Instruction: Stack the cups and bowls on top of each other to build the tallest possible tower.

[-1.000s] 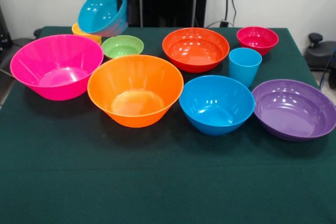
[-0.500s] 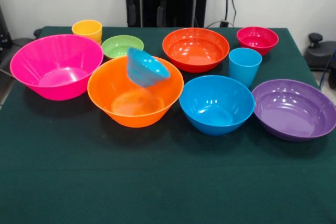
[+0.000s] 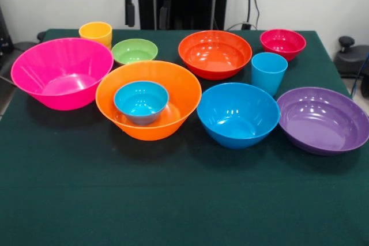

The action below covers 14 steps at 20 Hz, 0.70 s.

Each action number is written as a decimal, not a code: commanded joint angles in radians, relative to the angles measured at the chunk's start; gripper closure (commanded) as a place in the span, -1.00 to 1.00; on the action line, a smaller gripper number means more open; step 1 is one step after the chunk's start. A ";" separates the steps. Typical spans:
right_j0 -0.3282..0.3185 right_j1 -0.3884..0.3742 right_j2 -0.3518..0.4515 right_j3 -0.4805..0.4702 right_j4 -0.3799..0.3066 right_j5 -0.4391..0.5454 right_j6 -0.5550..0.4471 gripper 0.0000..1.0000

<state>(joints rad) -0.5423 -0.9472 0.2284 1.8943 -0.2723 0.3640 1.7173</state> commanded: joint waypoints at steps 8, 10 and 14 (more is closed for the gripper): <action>-0.088 0.181 0.046 -0.085 -0.057 -0.054 0.010 -1.00; -0.120 0.198 0.062 -0.075 -0.079 -0.088 -0.011 -1.00; -0.182 0.230 0.101 -0.075 -0.115 -0.121 -0.058 -1.00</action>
<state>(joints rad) -0.6663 -0.8243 0.2382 1.8503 -0.2830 0.3209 1.7173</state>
